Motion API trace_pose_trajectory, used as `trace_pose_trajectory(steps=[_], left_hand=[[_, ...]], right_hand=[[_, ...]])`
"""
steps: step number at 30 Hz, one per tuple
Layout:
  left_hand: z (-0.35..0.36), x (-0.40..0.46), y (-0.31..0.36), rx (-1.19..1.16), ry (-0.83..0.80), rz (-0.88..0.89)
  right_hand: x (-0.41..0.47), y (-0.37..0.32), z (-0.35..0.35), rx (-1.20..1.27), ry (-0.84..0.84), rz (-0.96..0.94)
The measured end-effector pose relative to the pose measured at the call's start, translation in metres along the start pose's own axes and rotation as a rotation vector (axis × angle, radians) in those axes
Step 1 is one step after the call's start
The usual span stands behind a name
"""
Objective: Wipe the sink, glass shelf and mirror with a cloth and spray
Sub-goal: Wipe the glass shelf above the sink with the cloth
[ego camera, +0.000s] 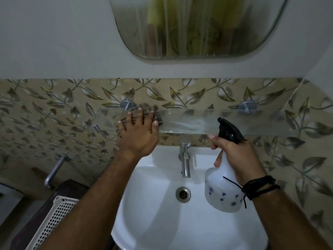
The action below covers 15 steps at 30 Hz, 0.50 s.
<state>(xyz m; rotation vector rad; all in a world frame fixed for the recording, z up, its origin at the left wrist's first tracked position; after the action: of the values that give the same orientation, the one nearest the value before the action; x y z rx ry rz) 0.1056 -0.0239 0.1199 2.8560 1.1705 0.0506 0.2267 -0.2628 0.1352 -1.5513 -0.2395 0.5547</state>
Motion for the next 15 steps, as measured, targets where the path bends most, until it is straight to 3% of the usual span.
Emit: trace_pose_trajectory(steps=[5, 9, 15], left_hand=[[0.008, -0.012, 0.102, 0.026, 0.046, 0.238], [0.010, -0.026, 0.182, -0.003, -0.017, 0.432], [0.010, -0.024, 0.141, -0.008, 0.031, 0.379]], right_hand=[[0.000, -0.003, -0.020, 0.003, 0.066, 0.007], [-0.004, -0.007, -0.041, 0.079, 0.148, 0.018], [-0.003, -0.003, -0.072, 0.030, 0.214, 0.024]])
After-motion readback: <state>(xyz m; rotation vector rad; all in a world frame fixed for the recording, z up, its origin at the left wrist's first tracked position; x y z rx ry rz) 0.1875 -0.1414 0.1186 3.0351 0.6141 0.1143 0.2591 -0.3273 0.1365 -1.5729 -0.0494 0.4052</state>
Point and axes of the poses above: each hand's wrist, its own x-axis towards the middle knuckle, its own z-axis out of the palm, y = z × x, the point moved 2 cm from there along x, towards the middle knuckle, and after that the axes turned 10 degrees about x, right-handed, at the moved point
